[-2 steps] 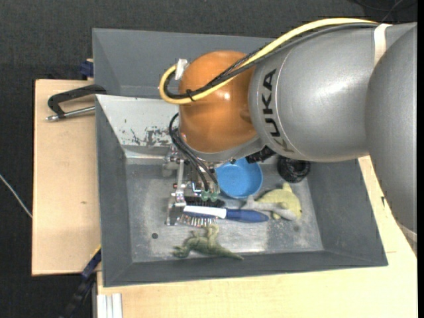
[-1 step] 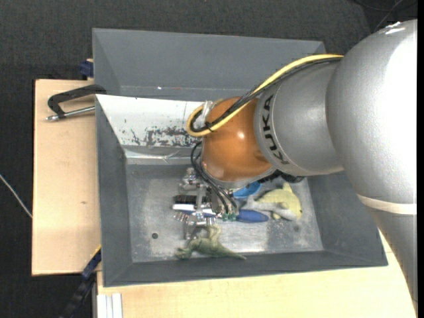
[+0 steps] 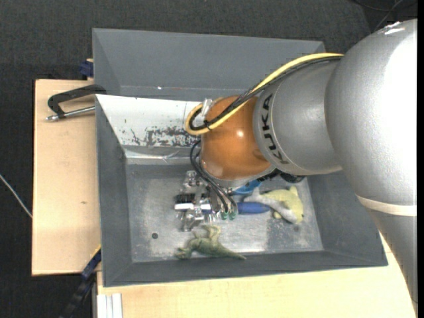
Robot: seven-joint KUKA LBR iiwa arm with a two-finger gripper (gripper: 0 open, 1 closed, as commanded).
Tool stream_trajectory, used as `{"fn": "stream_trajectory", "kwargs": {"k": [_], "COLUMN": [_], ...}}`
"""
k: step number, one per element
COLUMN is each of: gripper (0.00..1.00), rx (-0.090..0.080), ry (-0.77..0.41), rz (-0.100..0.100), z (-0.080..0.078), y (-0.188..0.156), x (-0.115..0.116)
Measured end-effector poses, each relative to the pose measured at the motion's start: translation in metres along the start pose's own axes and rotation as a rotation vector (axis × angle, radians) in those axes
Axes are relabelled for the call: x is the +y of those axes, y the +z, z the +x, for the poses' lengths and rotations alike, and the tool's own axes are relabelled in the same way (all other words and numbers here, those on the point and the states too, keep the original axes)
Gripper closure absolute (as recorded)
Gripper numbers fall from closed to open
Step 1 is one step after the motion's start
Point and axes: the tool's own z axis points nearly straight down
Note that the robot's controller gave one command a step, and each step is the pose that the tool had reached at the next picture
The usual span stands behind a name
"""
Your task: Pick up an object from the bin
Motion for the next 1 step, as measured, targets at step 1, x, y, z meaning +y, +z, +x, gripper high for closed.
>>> {"fn": "stream_trajectory", "kwargs": {"k": [1], "gripper": [1.0], "rx": [0.003], "ry": [-0.262], "rz": [0.004], "z": [-0.0158], "y": [-0.1442], "x": [-0.0229]}}
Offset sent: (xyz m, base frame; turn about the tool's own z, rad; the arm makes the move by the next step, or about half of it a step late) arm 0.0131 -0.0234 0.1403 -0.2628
